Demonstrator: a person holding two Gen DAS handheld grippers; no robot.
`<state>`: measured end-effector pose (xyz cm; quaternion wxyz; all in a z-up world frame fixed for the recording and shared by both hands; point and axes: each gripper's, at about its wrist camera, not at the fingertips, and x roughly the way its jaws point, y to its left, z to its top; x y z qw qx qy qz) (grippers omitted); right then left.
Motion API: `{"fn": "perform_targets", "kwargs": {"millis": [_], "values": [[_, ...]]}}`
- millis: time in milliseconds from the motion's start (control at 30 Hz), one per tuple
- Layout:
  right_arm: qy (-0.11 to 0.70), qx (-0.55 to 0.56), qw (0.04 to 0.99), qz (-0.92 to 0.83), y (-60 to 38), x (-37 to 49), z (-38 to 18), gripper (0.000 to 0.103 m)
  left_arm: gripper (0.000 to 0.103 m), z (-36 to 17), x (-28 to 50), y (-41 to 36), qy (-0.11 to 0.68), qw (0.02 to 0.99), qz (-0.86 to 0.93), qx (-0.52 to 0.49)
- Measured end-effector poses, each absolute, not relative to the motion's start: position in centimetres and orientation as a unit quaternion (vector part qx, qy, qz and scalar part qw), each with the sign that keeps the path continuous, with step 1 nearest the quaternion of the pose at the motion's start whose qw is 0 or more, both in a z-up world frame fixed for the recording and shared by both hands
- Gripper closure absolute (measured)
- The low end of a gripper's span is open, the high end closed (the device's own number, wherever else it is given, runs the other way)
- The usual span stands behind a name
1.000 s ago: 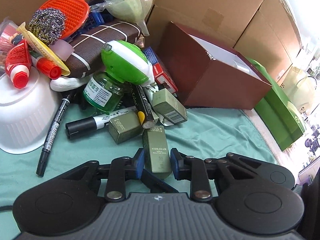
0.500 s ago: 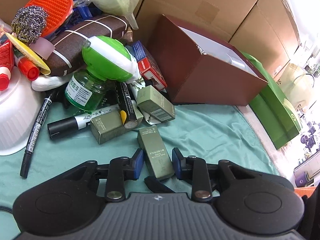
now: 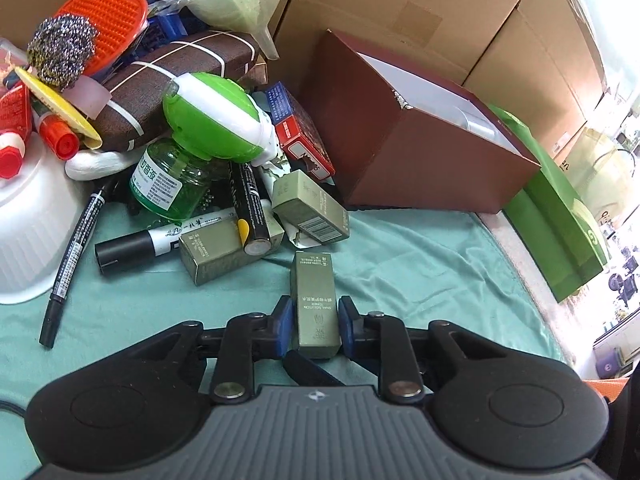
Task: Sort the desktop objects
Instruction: 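Carry the green box into the shoebox and open the left gripper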
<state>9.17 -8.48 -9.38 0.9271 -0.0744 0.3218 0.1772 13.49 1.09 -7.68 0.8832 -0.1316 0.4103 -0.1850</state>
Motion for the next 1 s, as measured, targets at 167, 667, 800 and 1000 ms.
{"fn": "perform_targets", "kwargs": {"millis": [167, 667, 800, 1000], "values": [[0.31, -0.087, 0.93, 0.176, -8.6, 8.4, -9.2, 0.078, 0.078, -7.3, 13.3, 1.1, 0.411, 0.879, -0.191, -0.152], [0.211, -0.089, 0.963, 0.144, -11.2, 6.9, -3.9, 0.078, 0.078, -0.5, 12.9, -2.2, 0.319, 0.911, -0.226, -0.133], [0.19, -0.083, 0.969, 0.132, -12.6, 8.3, -2.4, 0.078, 0.078, 1.2, 14.6, -4.1, 0.294, 0.919, -0.233, -0.121], [0.171, -0.079, 0.974, 0.122, -14.8, 11.9, -0.5, 0.078, 0.078, 3.0, 18.2, -6.4, 0.278, 0.924, -0.234, -0.118]]}}
